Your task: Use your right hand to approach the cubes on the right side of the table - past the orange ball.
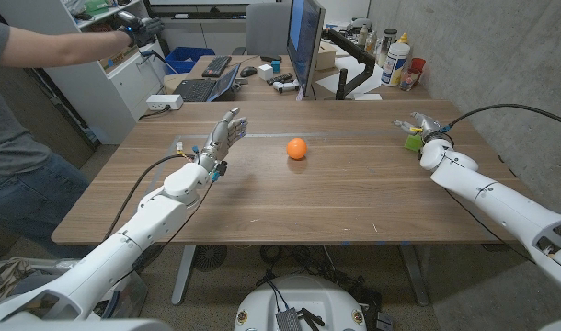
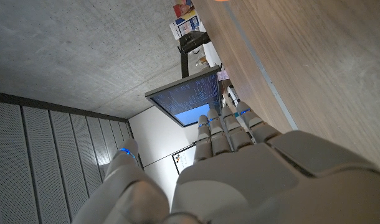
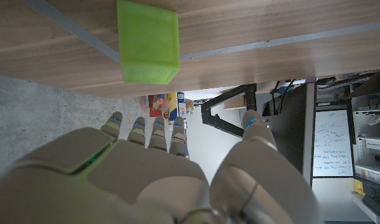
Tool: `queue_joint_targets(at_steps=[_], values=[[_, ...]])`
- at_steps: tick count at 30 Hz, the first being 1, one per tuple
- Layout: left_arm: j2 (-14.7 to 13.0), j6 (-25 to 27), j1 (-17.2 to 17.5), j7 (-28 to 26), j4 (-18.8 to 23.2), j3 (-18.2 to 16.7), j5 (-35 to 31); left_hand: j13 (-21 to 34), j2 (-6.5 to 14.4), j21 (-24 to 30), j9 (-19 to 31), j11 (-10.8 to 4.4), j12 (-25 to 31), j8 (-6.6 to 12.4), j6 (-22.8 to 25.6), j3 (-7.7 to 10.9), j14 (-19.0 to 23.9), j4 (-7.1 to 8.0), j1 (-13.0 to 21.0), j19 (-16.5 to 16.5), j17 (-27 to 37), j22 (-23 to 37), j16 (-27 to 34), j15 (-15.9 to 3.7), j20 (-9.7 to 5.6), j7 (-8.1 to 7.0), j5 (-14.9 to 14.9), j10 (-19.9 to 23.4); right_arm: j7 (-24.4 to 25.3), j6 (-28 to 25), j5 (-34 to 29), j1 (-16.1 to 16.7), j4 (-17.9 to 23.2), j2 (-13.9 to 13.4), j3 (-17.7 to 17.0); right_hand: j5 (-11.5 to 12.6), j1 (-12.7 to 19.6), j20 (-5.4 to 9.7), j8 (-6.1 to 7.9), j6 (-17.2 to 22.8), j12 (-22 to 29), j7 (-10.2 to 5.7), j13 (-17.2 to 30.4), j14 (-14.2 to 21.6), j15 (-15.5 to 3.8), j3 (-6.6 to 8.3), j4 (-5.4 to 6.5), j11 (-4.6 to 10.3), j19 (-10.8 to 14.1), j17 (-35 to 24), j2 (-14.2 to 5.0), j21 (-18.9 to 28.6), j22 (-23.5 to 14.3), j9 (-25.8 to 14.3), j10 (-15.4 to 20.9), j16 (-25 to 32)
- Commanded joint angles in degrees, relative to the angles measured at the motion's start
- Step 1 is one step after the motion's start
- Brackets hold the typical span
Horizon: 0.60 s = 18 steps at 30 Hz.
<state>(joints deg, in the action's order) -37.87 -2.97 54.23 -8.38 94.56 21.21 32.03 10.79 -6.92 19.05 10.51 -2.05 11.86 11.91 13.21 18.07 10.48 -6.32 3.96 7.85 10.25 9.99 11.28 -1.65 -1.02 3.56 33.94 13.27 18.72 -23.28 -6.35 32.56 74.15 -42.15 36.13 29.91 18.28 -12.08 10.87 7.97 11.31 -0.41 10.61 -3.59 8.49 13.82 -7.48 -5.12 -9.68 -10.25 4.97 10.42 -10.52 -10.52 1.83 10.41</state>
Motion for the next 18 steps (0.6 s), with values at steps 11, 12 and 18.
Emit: queue_joint_targets(at_steps=[11, 12, 18], values=[[-4.6, -0.4, 2.9, 1.8, 1.4, -2.4, 0.3, 0.2, 0.4, -0.4, 0.3, 0.06, -0.1, -0.21, 0.6, -0.41, 0.2, -0.03, 0.2, 0.3, 0.3, 0.3, -0.2, 0.28, 0.11, 0.03, 0.3, 0.2, 1.8, -2.4, -0.8, 0.4, 0.4, 0.8, 1.2, 0.9, 0.0, -0.16, 0.22, -0.1, 0.7, 0.01, 0.3, 1.0, 0.16, -0.65, 0.07, -0.21, -2.2, -0.3, 0.63, 0.6, -0.3, -0.2, 0.3, 0.6], [-4.7, -0.5, 3.0, 1.9, 1.4, -2.5, 0.4, 0.2, 0.4, -0.4, 0.3, 0.06, -0.1, -0.2, 0.7, -0.42, 0.2, -0.03, 0.2, 0.3, 0.3, 0.3, -0.2, 0.32, 0.12, -0.01, 0.3, 0.2, 1.9, -2.7, -0.8, 0.4, 0.5, 0.9, 1.1, 0.9, 0.0, -0.15, 0.23, -0.1, 0.7, 0.0, 0.3, 1.1, 0.17, -0.68, 0.08, -0.21, -2.2, -0.3, 0.64, 0.7, -0.3, -0.2, 0.3, 0.6], [-5.1, -0.1, 2.6, 2.7, 1.0, -2.3, 0.4, 0.2, 0.4, -0.5, 0.3, 0.11, -0.1, -0.2, 0.7, -0.47, 0.2, -0.03, 0.3, 0.3, 0.3, 0.3, -0.2, 0.24, 0.08, -0.02, 0.3, 0.3, 2.5, -2.7, -0.6, 0.5, 0.9, 0.8, 0.7, 1.2, -0.1, -0.1, 0.37, 0.2, 0.8, -0.01, 0.3, 1.5, -0.05, -0.84, 0.13, -0.13, -1.6, -0.3, 0.75, 1.0, -0.3, -0.2, 0.5, 0.8]])
